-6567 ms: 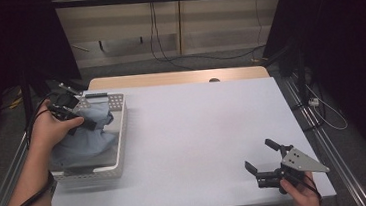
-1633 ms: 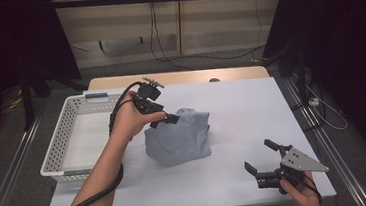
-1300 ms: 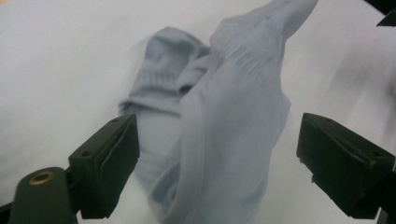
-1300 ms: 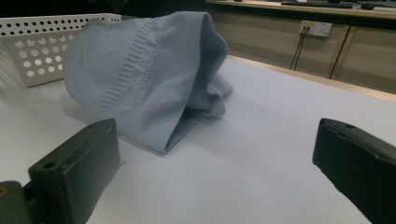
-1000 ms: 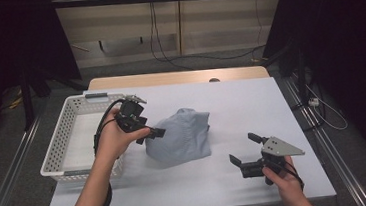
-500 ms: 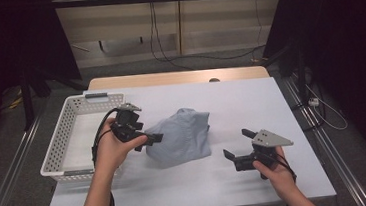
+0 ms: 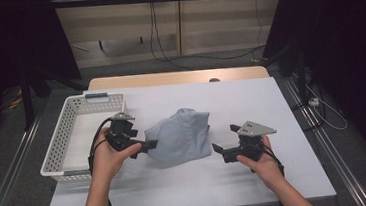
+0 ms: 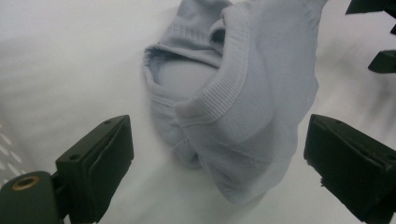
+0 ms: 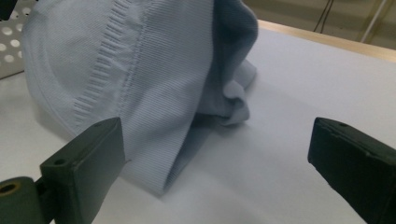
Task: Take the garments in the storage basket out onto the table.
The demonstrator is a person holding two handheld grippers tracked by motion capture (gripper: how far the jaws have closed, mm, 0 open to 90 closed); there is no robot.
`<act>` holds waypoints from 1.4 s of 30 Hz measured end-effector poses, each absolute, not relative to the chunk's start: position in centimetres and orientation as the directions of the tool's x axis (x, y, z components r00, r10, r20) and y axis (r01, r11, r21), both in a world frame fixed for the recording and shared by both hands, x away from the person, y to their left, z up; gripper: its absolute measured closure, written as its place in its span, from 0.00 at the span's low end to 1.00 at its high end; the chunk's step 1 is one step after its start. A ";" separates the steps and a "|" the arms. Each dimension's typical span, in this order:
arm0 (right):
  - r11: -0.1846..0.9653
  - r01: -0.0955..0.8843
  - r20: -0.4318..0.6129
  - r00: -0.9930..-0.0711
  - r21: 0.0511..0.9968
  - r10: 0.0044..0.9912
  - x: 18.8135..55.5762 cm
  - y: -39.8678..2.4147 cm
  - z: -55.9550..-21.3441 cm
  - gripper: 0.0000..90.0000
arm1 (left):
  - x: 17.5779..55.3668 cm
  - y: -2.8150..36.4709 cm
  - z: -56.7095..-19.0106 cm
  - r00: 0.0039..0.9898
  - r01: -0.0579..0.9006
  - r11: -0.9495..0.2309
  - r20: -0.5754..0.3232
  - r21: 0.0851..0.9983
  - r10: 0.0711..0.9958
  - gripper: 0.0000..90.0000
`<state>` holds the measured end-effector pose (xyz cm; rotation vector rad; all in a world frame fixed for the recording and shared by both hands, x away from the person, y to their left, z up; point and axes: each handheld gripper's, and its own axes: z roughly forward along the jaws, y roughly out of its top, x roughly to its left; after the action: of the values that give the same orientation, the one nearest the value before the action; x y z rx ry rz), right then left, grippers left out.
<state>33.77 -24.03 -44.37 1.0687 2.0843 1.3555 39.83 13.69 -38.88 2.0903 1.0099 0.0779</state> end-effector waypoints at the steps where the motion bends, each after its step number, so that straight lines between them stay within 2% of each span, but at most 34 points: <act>1: 0.221 0.365 0.061 -0.623 0.904 0.780 34.0 -23.9 -44.4 0.03 | 39.8 13.7 -38.7 0.683 0.630 -0.366 -0.263 0.685 0.682 0.09; 2: 0.202 0.366 0.095 -0.652 0.909 0.752 34.4 -23.5 -44.5 0.03 | 39.8 13.7 -38.5 0.683 0.625 -0.356 -0.265 0.695 0.681 0.09; 5: 0.216 0.377 0.097 -0.659 0.900 0.746 35.0 -22.6 -44.3 0.08 | 39.8 13.7 -38.4 0.688 0.619 -0.358 -0.262 0.699 0.677 0.09; 9: 0.204 0.403 0.139 -0.674 0.892 0.726 36.0 -21.4 -44.1 0.21 | 39.8 13.6 -38.5 0.690 0.614 -0.364 -0.252 0.701 0.678 0.09; 12: 0.207 0.404 0.137 -0.674 0.891 0.726 36.5 -20.9 -44.1 0.24 | 39.8 13.5 -38.6 0.692 0.614 -0.368 -0.251 0.698 0.677 0.09; 14: 0.199 0.403 0.142 -0.673 0.893 0.726 37.1 -20.2 -44.1 0.34 | 39.7 13.4 -38.7 0.692 0.616 -0.367 -0.256 0.697 0.675 0.09; 15: 0.199 0.403 0.142 -0.673 0.893 0.726 37.1 -20.2 -44.1 0.34 | 39.7 13.4 -38.7 0.693 0.615 -0.368 -0.255 0.698 0.674 0.09; 16: 0.198 0.403 0.145 -0.678 0.893 0.721 37.4 -19.8 -44.0 0.47 | 39.7 13.4 -38.7 0.691 0.614 -0.366 -0.253 0.699 0.677 0.09; 17: 0.195 0.403 0.148 -0.678 0.894 0.720 37.5 -19.7 -43.9 0.53 | 39.7 13.4 -38.7 0.690 0.612 -0.361 -0.252 0.704 0.679 0.09; 18: 0.195 0.403 0.148 -0.678 0.894 0.720 37.5 -19.7 -43.9 0.53 | 39.7 13.5 -38.6 0.691 0.613 -0.360 -0.256 0.704 0.677 0.09; 19: 0.185 0.405 0.166 -0.689 0.895 0.706 37.6 -19.6 -43.7 0.76 | 39.6 13.5 -38.5 0.691 0.612 -0.361 -0.253 0.704 0.677 0.09; 20: 0.180 0.404 0.172 -0.694 0.897 0.699 37.6 -19.7 -43.6 0.87 | 39.6 13.5 -38.4 0.694 0.607 -0.362 -0.250 0.707 0.675 0.09; 21: 0.180 0.404 0.172 -0.694 0.897 0.699 37.6 -19.7 -43.6 0.87 | 39.6 13.5 -38.4 0.694 0.607 -0.362 -0.250 0.707 0.675 0.09; 23: 0.167 0.399 0.183 -0.703 0.902 0.687 37.5 -20.0 -43.4 0.99 | 39.6 13.6 -38.3 0.694 0.605 -0.358 -0.249 0.711 0.676 0.09; 34: 0.187 0.404 0.160 -0.684 0.895 0.711 36.1 -22.4 -42.7 1.00 | 39.8 13.4 -38.2 0.689 0.605 -0.344 -0.254 0.718 0.679 0.10; 42: 0.188 0.423 0.145 -0.639 0.886 0.756 34.6 -25.9 -43.3 1.00 | 40.2 13.0 -38.1 0.696 0.598 -0.346 -0.256 0.723 0.671 0.10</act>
<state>34.56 -25.89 -43.33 1.1154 2.1439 1.4318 40.21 12.98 -38.12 2.0524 0.9702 0.1076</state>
